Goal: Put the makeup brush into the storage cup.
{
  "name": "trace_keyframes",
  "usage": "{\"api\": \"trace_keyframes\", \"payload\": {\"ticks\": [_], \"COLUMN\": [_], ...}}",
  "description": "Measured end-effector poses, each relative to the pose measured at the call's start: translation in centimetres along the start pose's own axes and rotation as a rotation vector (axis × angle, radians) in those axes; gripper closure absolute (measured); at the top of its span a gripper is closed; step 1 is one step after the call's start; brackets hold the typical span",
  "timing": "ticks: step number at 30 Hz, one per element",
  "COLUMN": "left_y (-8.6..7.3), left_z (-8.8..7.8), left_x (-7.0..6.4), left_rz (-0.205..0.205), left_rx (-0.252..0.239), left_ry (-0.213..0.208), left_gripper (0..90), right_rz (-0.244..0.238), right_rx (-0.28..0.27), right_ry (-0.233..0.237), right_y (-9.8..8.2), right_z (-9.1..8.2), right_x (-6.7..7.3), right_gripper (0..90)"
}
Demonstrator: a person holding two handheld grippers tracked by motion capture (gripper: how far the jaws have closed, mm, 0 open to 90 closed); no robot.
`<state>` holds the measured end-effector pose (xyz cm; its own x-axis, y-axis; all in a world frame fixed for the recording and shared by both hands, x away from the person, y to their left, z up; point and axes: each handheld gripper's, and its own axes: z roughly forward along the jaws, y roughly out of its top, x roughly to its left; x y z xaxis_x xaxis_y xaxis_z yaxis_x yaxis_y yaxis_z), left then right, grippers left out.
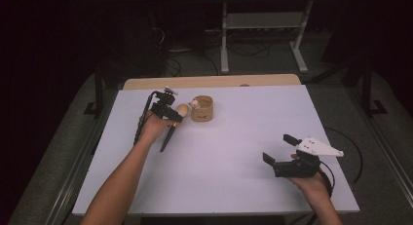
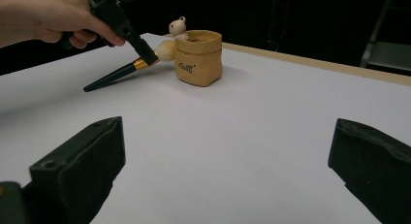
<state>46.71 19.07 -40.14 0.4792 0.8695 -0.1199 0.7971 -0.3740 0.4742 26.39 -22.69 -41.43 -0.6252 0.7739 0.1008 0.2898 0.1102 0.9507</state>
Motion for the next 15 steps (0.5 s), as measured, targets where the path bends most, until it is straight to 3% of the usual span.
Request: {"api": "trace_keyframes", "payload": {"ticks": [15], "left_y": [-1.2], "left_z": [-1.7], "left_x": [0.8], "left_rz": [0.001], "left_rx": [-0.092], "left_ry": [-0.056], "left_gripper": [61.1], "right_rz": [0.003], "right_rx": [0.002], "right_ry": [0.001], "right_y": [0.0], "right_z": [0.0], "right_x": [0.0], "right_gripper": [0.0]}}
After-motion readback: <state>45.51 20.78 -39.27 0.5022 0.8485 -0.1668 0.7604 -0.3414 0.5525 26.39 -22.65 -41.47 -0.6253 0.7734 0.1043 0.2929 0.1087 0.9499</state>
